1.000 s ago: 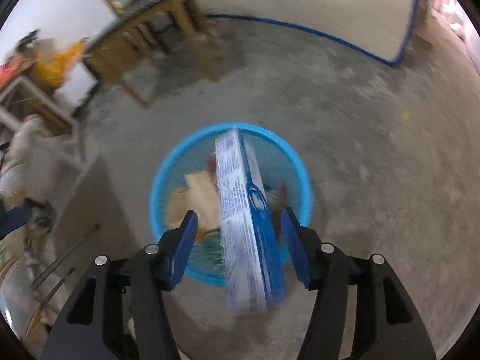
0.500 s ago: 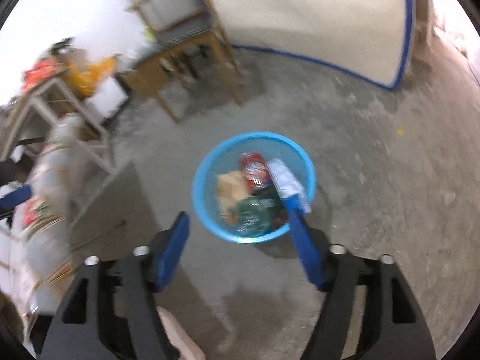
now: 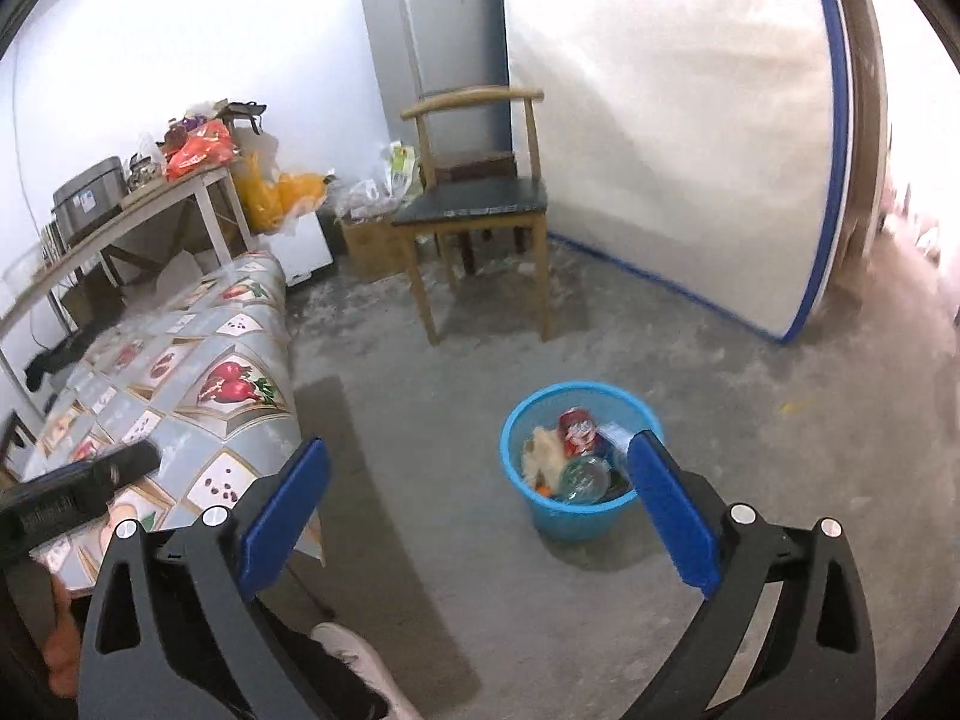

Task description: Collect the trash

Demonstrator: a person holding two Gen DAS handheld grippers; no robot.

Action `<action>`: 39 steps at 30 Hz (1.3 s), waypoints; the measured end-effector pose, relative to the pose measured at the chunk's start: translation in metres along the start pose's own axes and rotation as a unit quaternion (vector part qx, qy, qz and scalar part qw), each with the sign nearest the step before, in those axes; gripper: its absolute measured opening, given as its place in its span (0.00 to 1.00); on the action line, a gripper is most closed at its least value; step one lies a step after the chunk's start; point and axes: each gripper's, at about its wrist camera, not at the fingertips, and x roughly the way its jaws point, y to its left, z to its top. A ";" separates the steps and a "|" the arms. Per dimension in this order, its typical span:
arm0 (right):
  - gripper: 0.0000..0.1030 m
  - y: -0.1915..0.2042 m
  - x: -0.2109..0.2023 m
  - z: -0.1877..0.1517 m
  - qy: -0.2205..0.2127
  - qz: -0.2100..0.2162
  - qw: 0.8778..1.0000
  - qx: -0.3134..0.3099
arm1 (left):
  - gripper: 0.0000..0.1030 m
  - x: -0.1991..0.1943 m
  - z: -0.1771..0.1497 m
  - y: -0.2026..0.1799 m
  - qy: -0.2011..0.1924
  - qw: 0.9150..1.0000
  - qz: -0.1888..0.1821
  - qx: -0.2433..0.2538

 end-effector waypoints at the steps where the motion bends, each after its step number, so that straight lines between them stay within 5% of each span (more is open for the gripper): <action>1: 0.94 0.008 -0.005 -0.002 0.006 -0.025 1.000 -0.015 | 0.92 -0.004 -0.006 0.004 0.002 1.000 0.011 0.000; 10: 0.94 0.053 -0.033 -0.043 0.044 -0.062 0.994 -0.081 | 0.92 -0.022 -0.025 0.013 0.028 0.999 0.018 -0.001; 19: 0.94 0.038 -0.029 -0.045 0.073 -0.097 0.990 -0.069 | 0.92 -0.016 -0.030 -0.007 0.049 0.999 -0.003 0.015; 39: 0.94 0.032 -0.020 -0.045 0.086 -0.098 0.990 -0.060 | 0.92 -0.009 -0.030 -0.013 0.068 0.997 0.019 0.030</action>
